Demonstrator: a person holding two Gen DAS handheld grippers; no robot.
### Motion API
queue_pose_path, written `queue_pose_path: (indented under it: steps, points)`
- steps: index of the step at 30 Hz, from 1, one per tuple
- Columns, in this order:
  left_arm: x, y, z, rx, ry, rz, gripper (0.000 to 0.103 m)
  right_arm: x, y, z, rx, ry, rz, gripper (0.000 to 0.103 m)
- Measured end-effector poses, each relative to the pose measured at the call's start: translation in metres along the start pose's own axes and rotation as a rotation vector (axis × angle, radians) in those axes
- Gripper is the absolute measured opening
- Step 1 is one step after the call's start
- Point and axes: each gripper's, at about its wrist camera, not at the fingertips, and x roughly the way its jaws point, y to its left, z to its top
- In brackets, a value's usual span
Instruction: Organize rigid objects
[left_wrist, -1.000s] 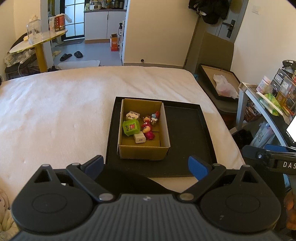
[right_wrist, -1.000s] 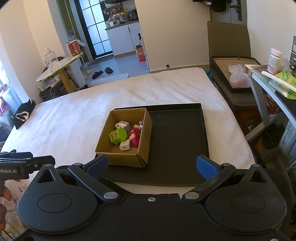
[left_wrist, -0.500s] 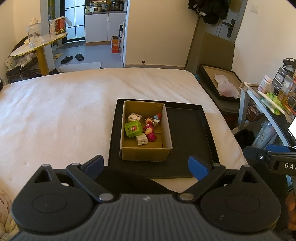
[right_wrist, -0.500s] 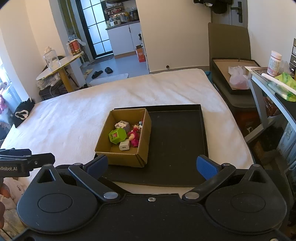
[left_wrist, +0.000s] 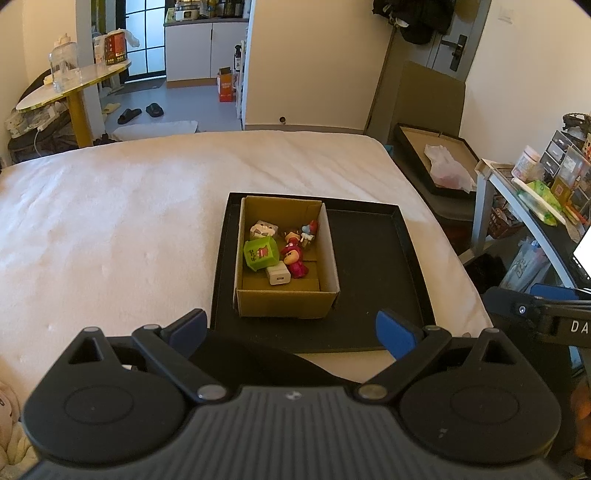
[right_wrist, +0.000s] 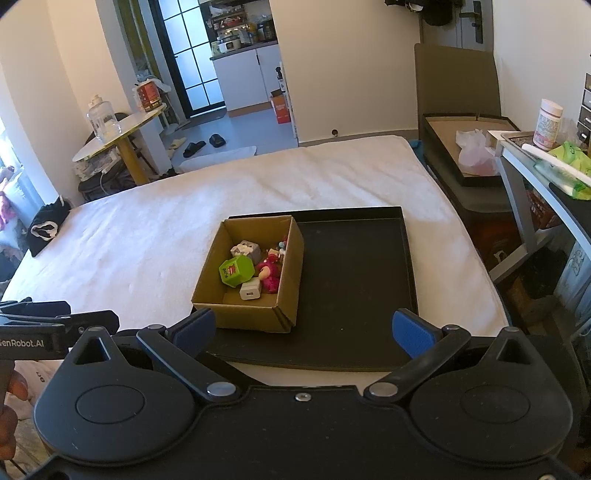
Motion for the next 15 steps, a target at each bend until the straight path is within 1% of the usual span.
queue_pose_path:
  steps: [15]
  points:
    - [0.0071,-0.0010,-0.0013,0.002,-0.010,0.006,0.097,0.0074,0.0025,-0.0006,0.013,0.011,0.014,0.103]
